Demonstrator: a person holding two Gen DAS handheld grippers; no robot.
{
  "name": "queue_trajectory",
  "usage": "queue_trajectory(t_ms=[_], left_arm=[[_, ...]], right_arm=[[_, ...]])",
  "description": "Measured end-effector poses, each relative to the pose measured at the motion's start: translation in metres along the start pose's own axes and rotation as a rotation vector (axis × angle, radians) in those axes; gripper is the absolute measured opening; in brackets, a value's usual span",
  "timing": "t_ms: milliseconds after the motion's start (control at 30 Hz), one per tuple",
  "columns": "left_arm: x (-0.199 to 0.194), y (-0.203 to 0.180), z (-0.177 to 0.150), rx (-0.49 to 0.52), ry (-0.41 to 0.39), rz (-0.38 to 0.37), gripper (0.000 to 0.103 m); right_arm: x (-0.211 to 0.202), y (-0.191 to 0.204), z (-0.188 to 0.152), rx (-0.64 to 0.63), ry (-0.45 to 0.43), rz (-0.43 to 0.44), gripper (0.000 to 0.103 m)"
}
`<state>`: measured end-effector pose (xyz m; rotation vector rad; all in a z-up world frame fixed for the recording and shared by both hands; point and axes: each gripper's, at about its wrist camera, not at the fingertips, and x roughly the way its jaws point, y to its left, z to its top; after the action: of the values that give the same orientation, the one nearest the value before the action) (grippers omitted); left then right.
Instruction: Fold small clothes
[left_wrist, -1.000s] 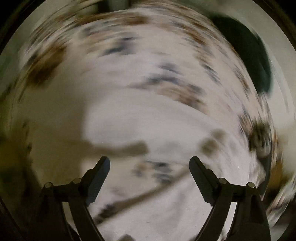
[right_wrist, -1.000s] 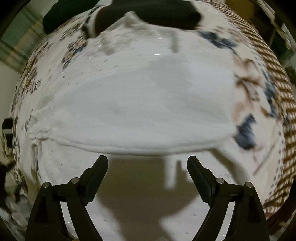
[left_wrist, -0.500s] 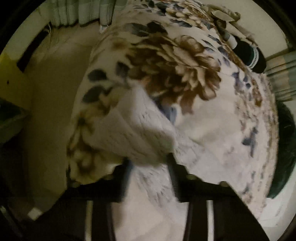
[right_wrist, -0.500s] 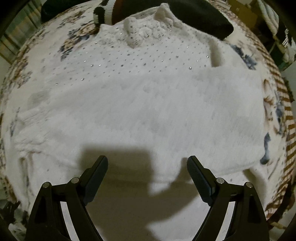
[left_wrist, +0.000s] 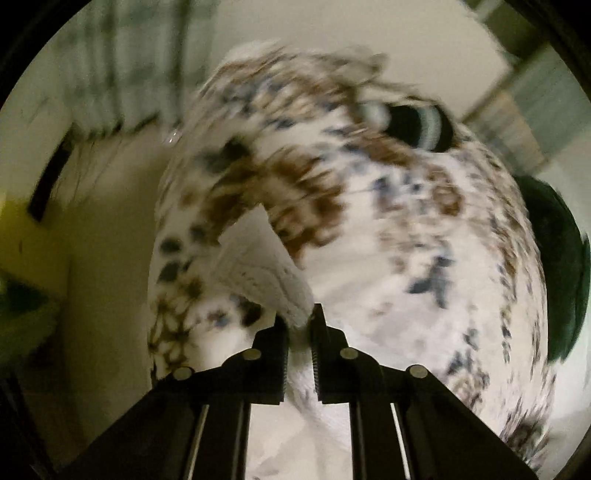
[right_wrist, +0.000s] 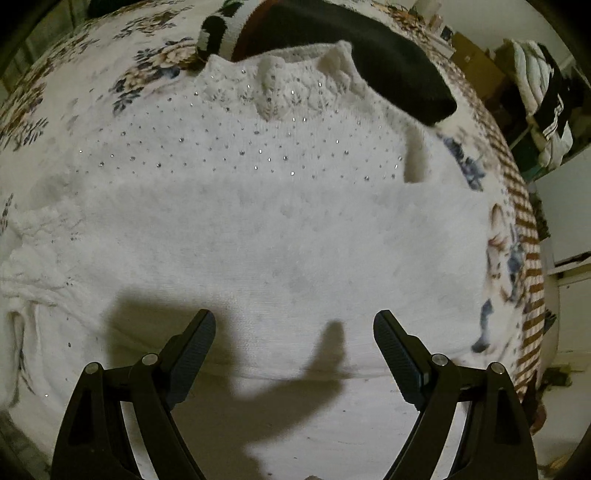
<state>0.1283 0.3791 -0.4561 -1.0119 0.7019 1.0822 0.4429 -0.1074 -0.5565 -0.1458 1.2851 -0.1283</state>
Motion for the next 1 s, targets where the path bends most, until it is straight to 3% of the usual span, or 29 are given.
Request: queue_trajectory(t_ms=[200, 367, 467, 667, 767, 1000], left_arm=[[-0.051, -0.091, 0.003, 0.27, -0.102, -0.118, 0.008], [-0.089, -0.179, -0.034, 0.5, -0.128, -0.264, 0.008], [-0.105, -0.227, -0.071, 0.631, -0.114, -0.342, 0.008], [-0.129, -0.302, -0.176, 0.861, -0.009, -0.474, 0.008], [-0.135, -0.328, -0.239, 0.971, 0.062, -0.526, 0.008], [-0.155, -0.359, -0.341, 1.156, 0.147, -0.581, 0.008]], right_arm=[[-0.011, -0.003, -0.003, -0.018, -0.033, 0.038, 0.089], [-0.012, -0.03, -0.002, 0.056, -0.019, 0.09, 0.089], [-0.007, -0.051, -0.003, 0.11, -0.001, 0.123, 0.089], [0.002, -0.111, -0.004, 0.214, 0.013, 0.146, 0.089], [0.01, -0.147, -0.004, 0.274, 0.016, 0.145, 0.089], [0.027, -0.222, -0.004, 0.413, 0.019, 0.144, 0.089]])
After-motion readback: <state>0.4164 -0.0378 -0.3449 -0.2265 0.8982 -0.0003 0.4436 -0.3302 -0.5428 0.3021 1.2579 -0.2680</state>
